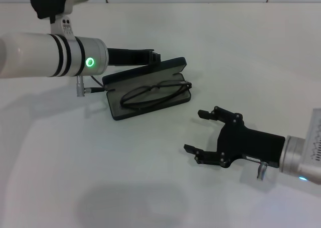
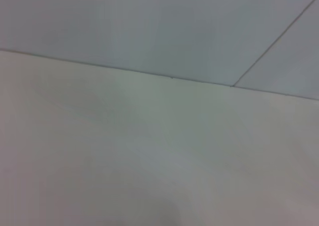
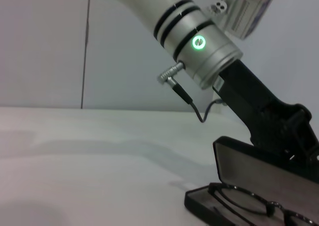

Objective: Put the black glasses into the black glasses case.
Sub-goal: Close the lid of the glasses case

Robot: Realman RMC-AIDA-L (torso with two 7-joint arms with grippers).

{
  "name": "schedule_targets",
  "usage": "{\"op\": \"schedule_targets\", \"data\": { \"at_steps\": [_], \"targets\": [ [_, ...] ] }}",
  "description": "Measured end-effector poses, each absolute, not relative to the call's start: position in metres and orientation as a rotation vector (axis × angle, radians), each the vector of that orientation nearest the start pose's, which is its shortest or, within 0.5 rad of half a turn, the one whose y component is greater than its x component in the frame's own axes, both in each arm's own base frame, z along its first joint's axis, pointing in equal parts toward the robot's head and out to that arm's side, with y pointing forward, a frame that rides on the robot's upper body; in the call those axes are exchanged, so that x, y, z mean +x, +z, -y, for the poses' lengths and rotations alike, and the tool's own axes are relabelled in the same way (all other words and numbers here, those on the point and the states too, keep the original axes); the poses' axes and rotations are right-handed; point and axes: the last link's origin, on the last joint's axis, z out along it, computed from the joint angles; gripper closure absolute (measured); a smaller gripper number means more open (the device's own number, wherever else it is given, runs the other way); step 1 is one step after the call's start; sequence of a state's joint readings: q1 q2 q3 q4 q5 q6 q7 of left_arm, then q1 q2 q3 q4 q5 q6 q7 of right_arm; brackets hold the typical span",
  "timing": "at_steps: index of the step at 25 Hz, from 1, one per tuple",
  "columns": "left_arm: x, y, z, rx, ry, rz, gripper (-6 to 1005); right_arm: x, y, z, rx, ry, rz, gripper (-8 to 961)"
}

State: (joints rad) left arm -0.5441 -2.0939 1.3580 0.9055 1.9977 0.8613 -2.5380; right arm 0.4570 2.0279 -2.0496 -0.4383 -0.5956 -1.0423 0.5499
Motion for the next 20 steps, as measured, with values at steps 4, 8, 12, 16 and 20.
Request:
{"op": "schedule_targets", "data": {
  "at_steps": [4, 8, 12, 16, 20],
  "targets": [
    [-0.2149, -0.0446, -0.3957, -2.231, -0.426, 1.438, 930, 0.2408, -0.1132, -0.299, -2.667, 0.641, -0.04, 110],
    [-0.2148, -0.0458, -0.3949, -2.236, -0.421, 1.438, 930, 0.2399, -0.1132, -0.2997, -2.667, 0.642, -0.039, 110],
    [-0.2135, -0.0474, -0.3943, -2.245, -0.416, 1.435, 930, 0.2394, -0.1131, -0.3003, -2.665, 0.643, -0.039, 110],
    [-0.2146, -0.0497, -0.392, -2.252, -0.406, 1.437, 930, 0.239, -0.1126, -0.3012, -2.659, 0.647, -0.045, 110],
    [-0.2153, -0.0518, -0.3902, -2.257, -0.399, 1.439, 930, 0.2393, -0.1123, -0.3018, -2.656, 0.645, -0.049, 109]
  ]
}}
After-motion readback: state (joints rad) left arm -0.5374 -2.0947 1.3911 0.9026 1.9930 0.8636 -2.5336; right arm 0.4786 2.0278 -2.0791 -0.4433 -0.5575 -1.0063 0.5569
